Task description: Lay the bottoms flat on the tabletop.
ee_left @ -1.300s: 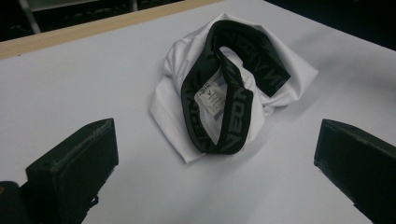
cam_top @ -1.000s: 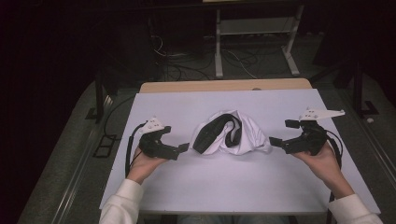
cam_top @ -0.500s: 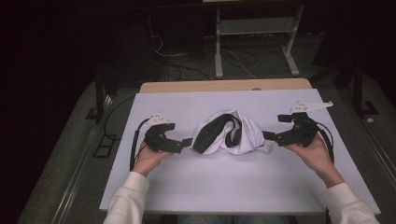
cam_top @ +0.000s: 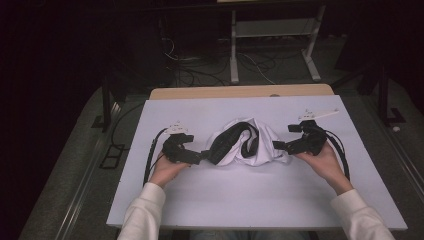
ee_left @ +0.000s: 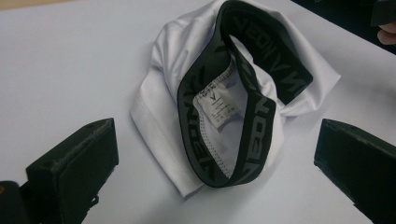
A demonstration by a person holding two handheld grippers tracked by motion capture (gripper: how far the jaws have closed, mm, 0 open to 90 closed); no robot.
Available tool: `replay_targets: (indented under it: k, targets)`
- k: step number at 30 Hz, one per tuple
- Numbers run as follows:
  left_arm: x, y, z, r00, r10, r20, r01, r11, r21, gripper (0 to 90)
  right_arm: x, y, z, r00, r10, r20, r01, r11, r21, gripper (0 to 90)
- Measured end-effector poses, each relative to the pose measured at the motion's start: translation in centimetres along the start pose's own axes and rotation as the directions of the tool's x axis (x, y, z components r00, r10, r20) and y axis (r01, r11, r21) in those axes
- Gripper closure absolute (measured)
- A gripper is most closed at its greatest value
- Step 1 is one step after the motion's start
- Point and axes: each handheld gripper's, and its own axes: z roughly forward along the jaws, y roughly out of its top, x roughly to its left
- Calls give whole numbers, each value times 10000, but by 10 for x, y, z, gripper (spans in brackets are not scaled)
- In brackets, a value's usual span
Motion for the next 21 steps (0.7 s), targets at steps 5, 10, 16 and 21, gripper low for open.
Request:
replay_targets:
  k: [5,10,16,21]
  targets:
    - [1,-8,14,9997,102,209,-109,9993,364,0,-6,-7,8,9998,214,-30,-213,9996,199,7]
    - [0,-12,23,9986,-102,510,69,9979,646,0,-11,-11,9,9993,377,-29,-376,9992,115,37]
    - [-6,-16,31,9975,156,685,-246,9908,1334,1,-19,-21,12,9980,628,58,-630,9973,368,46]
    - [-7,-18,33,9970,138,766,-240,9907,1343,105,-23,-28,13,9967,804,106,-808,9951,573,61]
